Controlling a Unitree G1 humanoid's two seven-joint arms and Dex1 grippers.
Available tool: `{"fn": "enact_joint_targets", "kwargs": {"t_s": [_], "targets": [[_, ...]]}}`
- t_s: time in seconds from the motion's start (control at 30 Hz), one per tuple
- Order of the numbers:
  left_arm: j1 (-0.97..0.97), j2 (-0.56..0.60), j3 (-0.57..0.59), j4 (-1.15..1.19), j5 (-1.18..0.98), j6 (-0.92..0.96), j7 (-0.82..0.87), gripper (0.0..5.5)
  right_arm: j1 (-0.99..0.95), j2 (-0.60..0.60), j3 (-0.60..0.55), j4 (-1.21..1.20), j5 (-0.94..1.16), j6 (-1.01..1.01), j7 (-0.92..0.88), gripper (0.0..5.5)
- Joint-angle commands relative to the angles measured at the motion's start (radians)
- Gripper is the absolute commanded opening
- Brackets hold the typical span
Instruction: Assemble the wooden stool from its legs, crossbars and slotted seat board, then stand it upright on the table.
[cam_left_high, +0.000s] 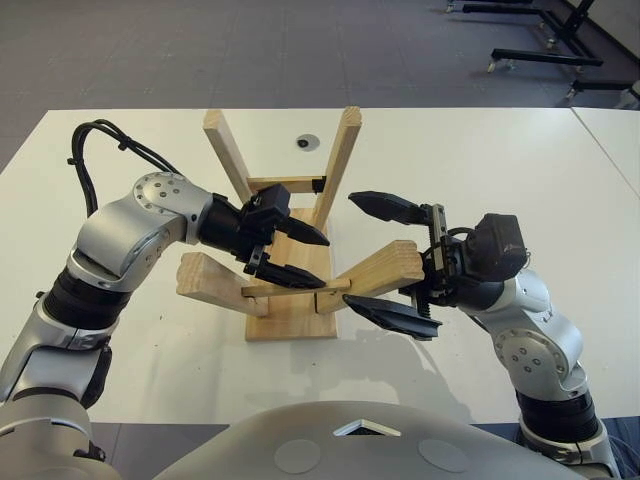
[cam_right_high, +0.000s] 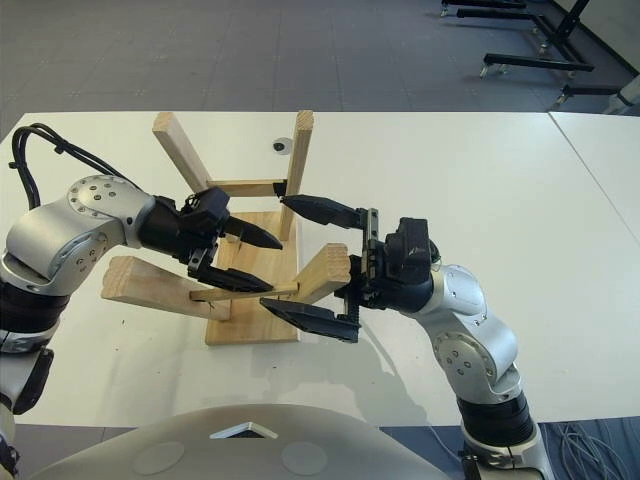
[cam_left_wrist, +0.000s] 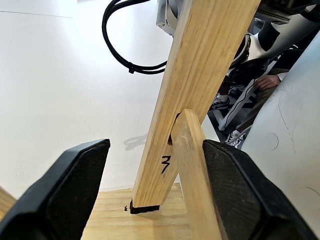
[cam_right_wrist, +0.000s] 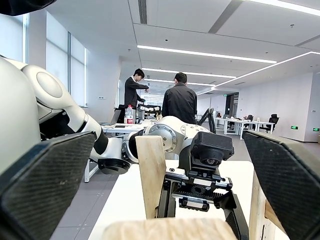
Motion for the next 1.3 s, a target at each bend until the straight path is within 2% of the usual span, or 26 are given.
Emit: {"fn": "enact_joint_targets", "kwargs": {"t_s": [0.03, 0.67, 0.93, 1.23, 1.3], "targets": [[0.021, 0.015, -0.046, 0.013, 0.068, 0.006, 0.019, 3.4, -0.017, 0.007, 0.011, -0.004, -0.008, 0.001, 0.001, 5.38], [0.058, 0.015, -0.119, 0.044, 0.127, -0.004, 0.052, 3.4, -0.016, 0.009, 0.021, -0.009, -0.033, -0.004, 0.012, 5.38], [0.016, -0.085, 0.014, 0.023, 0.104, -0.097, 0.178, 3.4, -0.01, 0.017, 0.014, 0.003, -0.048, -0.016, 0.012, 5.38], [0.042, -0.065, 0.165, -0.027, 0.049, -0.135, 0.171, 3.4, -0.019, 0.026, -0.001, 0.044, -0.066, -0.048, 0.016, 5.38], [0.037, -0.06, 0.239, -0.013, 0.042, -0.156, 0.197, 3.4, -0.022, 0.032, 0.003, 0.054, -0.076, -0.059, 0.015, 5.38]]}}
